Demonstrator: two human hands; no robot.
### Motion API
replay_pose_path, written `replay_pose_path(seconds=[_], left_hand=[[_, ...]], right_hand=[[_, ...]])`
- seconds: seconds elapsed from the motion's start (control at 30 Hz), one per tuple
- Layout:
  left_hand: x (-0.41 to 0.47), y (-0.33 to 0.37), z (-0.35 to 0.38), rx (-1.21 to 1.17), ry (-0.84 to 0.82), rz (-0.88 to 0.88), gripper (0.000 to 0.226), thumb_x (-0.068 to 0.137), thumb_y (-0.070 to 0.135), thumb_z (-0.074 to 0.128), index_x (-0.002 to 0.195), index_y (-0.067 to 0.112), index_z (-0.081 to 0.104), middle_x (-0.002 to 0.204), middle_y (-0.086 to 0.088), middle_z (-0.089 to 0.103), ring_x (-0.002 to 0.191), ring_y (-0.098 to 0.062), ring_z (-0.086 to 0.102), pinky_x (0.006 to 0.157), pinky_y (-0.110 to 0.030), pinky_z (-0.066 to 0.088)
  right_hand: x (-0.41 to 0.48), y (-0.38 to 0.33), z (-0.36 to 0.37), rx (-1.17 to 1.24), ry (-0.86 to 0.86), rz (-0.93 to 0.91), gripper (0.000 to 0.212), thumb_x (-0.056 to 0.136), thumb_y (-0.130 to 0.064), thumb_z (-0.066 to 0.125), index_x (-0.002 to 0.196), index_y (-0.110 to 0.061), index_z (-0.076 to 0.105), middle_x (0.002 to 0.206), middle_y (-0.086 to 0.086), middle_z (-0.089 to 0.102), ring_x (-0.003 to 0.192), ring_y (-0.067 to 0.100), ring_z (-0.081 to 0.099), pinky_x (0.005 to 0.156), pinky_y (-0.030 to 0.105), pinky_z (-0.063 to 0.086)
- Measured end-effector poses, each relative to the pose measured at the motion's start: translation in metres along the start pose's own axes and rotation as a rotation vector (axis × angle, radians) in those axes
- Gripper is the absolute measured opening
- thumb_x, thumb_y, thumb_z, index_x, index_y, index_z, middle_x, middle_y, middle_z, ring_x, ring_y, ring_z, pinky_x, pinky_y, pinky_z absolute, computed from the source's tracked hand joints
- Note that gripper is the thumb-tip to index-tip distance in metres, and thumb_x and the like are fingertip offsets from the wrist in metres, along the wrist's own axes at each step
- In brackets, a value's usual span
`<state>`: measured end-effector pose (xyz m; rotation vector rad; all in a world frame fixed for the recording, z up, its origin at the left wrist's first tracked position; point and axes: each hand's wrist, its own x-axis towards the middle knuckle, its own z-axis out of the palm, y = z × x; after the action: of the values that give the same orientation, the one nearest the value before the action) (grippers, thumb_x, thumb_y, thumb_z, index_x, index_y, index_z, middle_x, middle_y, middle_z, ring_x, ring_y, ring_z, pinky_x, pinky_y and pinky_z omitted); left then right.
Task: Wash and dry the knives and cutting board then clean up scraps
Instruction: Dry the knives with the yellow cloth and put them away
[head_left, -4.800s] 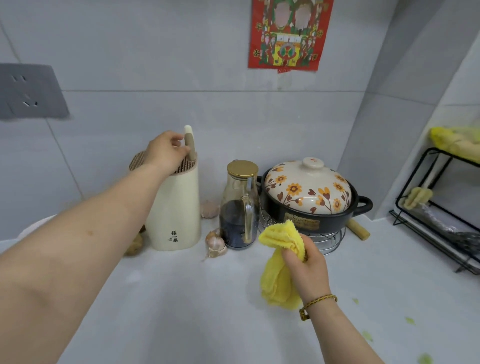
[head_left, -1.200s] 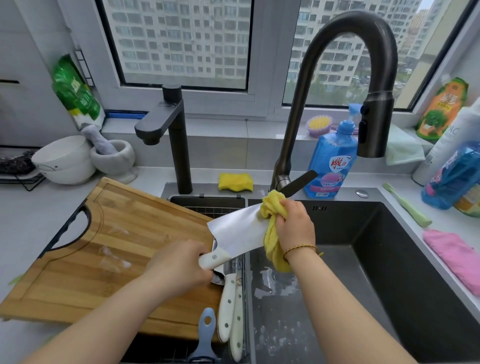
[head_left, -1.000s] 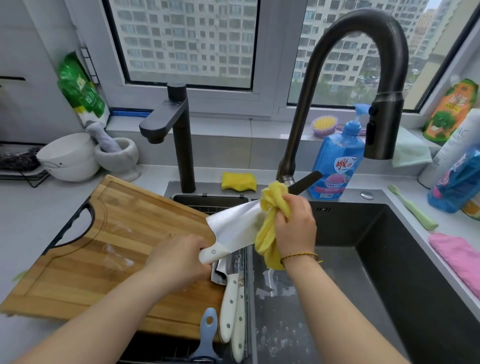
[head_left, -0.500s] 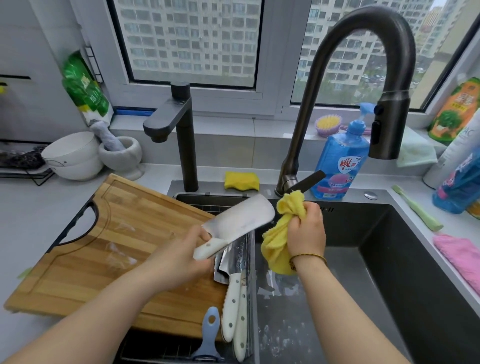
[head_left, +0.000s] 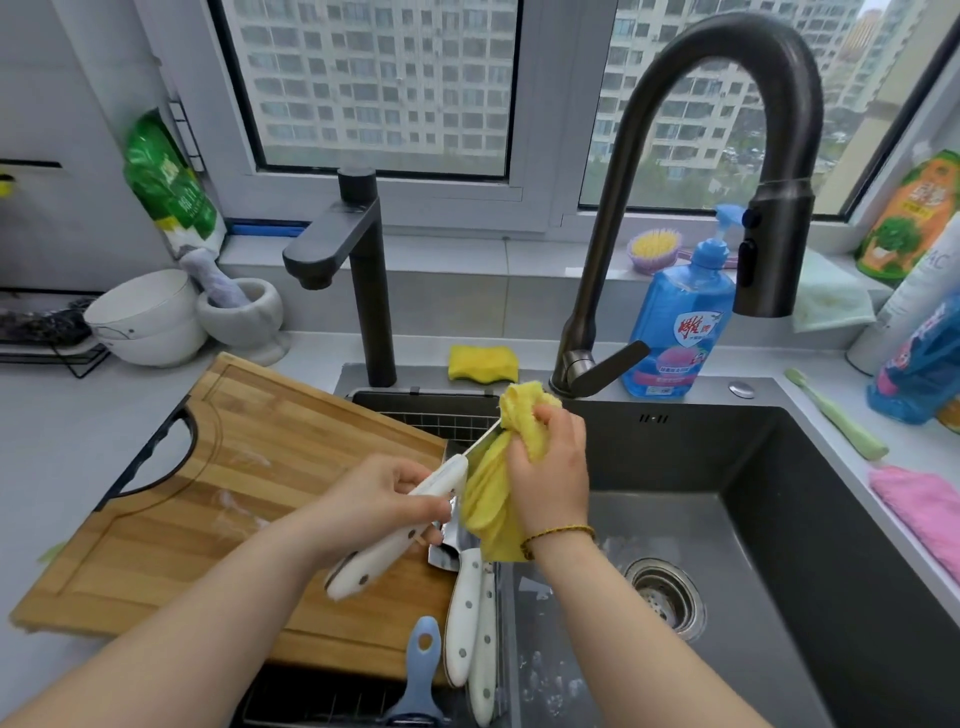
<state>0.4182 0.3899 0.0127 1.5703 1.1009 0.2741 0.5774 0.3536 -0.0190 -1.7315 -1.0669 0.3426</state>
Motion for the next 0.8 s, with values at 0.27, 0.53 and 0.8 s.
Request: replay_pose_path(seconds=[0.27, 0.53, 0.8], left_hand=[[-0.007, -0.006, -0.005, -0.195, -0.054, -0.038, 0.018, 0.088, 0.009, 0.056, 0.073, 0.005, 0.065, 0.056, -0.007, 0.061, 0.045, -0.012, 0.055, 0.045, -0.021, 0.047], [-0.015, -0.015, -0.008, -0.271, -0.072, -0.034, 0.011, 0.07, 0.021, 0.065, 0.064, 0.013, 0.071, 0.061, -0.009, 0.064, 0.049, -0.013, 0.059, 0.048, -0.021, 0.049], [-0.01, -0.012, -0.006, -0.264, -0.04, -0.035, 0.018, 0.085, 0.014, 0.062, 0.07, 0.006, 0.067, 0.06, -0.008, 0.063, 0.047, -0.014, 0.056, 0.047, -0.021, 0.047]], right_hand=[[-0.019, -0.003, 0.011, -0.388, -0.017, -0.476, 0.063, 0.048, -0.004, 0.078, 0.102, -0.018, 0.05, 0.102, 0.006, 0.055, 0.073, 0.025, 0.061, 0.044, 0.023, 0.05], [0.034, 0.005, -0.03, -0.313, -0.042, 0.018, 0.042, 0.093, -0.006, 0.039, 0.134, -0.015, 0.041, 0.132, 0.011, 0.039, 0.115, 0.028, 0.047, 0.094, 0.03, 0.04], [0.006, -0.013, -0.016, -0.375, -0.198, -0.193, 0.043, 0.09, -0.003, 0.043, 0.131, -0.015, 0.044, 0.135, 0.007, 0.035, 0.119, 0.023, 0.039, 0.097, 0.024, 0.035]])
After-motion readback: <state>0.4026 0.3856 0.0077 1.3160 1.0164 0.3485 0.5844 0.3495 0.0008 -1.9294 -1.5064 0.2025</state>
